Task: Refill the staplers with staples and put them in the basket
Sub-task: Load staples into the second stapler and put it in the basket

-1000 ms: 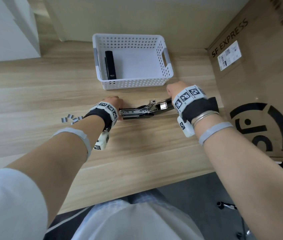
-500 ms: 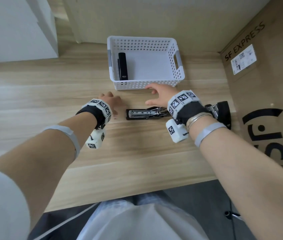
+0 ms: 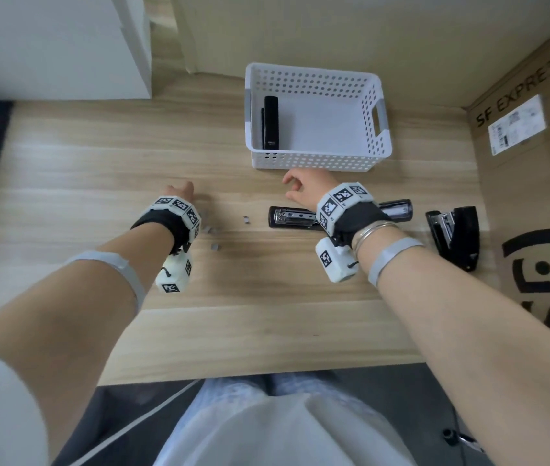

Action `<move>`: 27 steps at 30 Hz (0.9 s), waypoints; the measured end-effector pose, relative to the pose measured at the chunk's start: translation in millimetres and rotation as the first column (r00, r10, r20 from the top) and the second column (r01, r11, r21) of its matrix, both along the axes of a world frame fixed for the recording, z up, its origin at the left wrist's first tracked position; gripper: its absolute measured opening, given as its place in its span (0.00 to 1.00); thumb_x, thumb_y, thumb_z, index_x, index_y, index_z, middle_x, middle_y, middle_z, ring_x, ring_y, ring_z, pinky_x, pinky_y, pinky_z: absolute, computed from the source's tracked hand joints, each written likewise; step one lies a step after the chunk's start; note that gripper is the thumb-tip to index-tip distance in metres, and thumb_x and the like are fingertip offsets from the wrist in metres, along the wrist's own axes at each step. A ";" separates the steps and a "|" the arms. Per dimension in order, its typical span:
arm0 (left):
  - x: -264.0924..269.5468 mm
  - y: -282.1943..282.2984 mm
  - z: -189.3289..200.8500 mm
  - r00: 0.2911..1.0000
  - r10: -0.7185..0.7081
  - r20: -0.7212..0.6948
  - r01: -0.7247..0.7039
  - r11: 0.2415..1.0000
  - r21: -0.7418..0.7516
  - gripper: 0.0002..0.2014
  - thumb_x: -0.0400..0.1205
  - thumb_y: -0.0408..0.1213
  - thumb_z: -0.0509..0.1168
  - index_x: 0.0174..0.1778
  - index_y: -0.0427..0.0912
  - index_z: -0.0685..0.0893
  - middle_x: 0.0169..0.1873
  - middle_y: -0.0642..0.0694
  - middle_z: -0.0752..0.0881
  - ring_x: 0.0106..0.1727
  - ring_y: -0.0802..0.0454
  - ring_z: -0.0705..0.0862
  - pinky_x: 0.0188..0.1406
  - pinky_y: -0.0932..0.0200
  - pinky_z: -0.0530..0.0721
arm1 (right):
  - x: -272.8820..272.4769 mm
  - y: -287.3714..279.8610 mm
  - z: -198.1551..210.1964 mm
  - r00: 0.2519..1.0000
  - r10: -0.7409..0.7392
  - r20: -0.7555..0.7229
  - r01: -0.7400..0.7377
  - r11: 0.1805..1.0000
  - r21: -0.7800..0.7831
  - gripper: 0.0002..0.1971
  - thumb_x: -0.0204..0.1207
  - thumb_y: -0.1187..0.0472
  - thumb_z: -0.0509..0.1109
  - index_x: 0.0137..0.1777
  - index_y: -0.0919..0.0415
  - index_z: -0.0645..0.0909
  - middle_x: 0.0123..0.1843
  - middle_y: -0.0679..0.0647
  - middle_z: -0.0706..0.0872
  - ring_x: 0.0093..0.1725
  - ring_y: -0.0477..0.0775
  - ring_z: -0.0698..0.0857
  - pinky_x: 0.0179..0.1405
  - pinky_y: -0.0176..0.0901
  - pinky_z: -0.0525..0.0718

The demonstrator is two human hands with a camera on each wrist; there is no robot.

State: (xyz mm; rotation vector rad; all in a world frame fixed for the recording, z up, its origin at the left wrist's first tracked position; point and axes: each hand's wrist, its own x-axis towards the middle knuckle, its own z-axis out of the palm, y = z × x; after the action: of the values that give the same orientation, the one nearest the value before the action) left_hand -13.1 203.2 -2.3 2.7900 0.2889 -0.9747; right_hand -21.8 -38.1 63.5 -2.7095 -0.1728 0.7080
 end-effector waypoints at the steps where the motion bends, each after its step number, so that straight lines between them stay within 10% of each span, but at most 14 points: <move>1: 0.7 -2.6 0.5 1.000 -0.012 0.021 0.012 1.000 0.003 0.13 0.80 0.25 0.60 0.60 0.30 0.73 0.64 0.26 0.76 0.62 0.30 0.79 0.63 0.41 0.78 | -0.2 0.7 -1.3 1.000 -0.003 0.001 0.003 1.000 0.003 0.16 0.81 0.59 0.66 0.67 0.57 0.78 0.61 0.53 0.86 0.61 0.53 0.84 0.58 0.38 0.76; 11: 17.3 -20.1 6.1 0.996 -0.084 0.013 0.084 0.991 -0.100 0.16 0.77 0.25 0.65 0.62 0.33 0.81 0.67 0.32 0.75 0.62 0.33 0.81 0.62 0.47 0.80 | -3.8 -2.4 -15.7 0.999 -0.042 -0.025 0.042 0.999 0.002 0.13 0.79 0.60 0.66 0.62 0.53 0.82 0.57 0.49 0.88 0.58 0.51 0.84 0.58 0.40 0.80; 19: 10.9 -40.8 5.3 0.974 -0.049 0.221 0.127 0.928 -0.351 0.09 0.74 0.22 0.62 0.44 0.40 0.79 0.47 0.36 0.84 0.42 0.44 0.79 0.42 0.56 0.79 | -6.7 0.9 -23.2 0.999 -0.027 -0.043 0.028 0.999 0.030 0.11 0.80 0.60 0.66 0.61 0.55 0.83 0.56 0.50 0.88 0.57 0.52 0.85 0.51 0.35 0.75; 27: 2.8 -98.3 19.3 0.958 -0.122 0.260 0.247 0.810 -0.532 0.09 0.74 0.27 0.69 0.39 0.42 0.75 0.38 0.43 0.79 0.41 0.48 0.76 0.36 0.62 0.72 | -4.3 4.2 -17.3 0.994 -0.040 -0.099 0.050 0.994 0.100 0.17 0.79 0.55 0.69 0.67 0.55 0.83 0.64 0.52 0.87 0.65 0.54 0.83 0.68 0.43 0.76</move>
State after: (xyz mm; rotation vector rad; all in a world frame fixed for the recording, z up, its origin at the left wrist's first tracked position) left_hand -10.3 105.0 17.0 2.3604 -0.2730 -0.6412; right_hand -26.1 -34.0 46.2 -2.5671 -0.1212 0.7936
